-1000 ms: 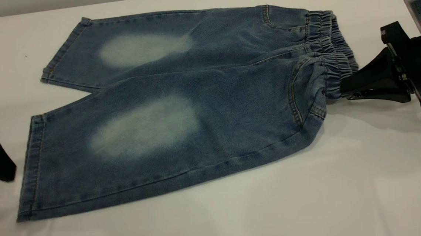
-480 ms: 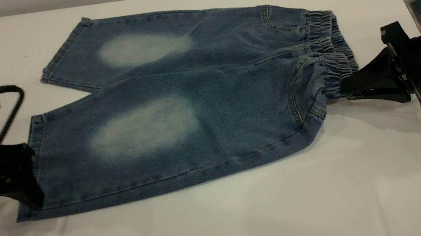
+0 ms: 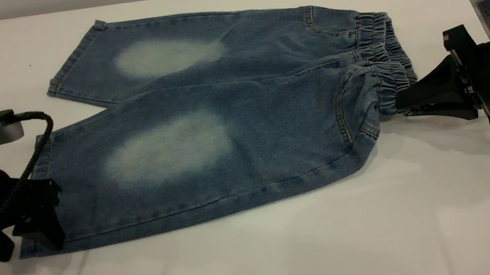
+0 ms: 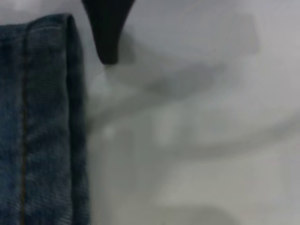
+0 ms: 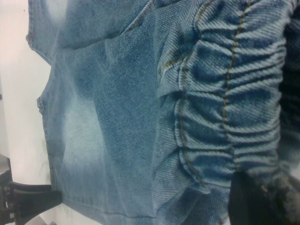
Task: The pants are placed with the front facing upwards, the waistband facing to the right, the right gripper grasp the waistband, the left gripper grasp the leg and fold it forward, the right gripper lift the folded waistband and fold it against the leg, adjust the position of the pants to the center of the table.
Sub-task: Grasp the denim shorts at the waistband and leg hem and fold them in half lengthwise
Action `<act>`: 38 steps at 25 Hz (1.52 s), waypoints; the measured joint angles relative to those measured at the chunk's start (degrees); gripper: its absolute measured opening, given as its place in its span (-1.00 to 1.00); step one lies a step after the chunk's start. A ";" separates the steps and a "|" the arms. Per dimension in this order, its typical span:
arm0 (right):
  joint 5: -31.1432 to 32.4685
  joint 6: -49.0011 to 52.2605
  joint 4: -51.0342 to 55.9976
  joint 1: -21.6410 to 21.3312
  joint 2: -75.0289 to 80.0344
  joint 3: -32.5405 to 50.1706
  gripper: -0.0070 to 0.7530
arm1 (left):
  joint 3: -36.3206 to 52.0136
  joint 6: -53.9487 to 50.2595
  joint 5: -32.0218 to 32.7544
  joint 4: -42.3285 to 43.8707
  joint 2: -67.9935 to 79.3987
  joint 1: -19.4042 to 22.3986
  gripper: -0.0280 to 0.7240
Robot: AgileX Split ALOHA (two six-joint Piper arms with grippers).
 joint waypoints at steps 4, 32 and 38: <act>0.00 0.00 0.00 0.00 0.00 0.00 -0.90 | -0.12 0.00 -0.42 0.37 0.44 0.00 0.17; 5.15 1.44 1.36 0.00 -3.42 -3.44 -0.90 | -23.70 1.70 18.33 0.76 -10.12 -0.28 -0.79; 2.60 7.87 -0.45 0.00 -6.53 -9.37 -0.90 | -31.35 2.07 19.16 0.94 -10.12 -0.28 -0.79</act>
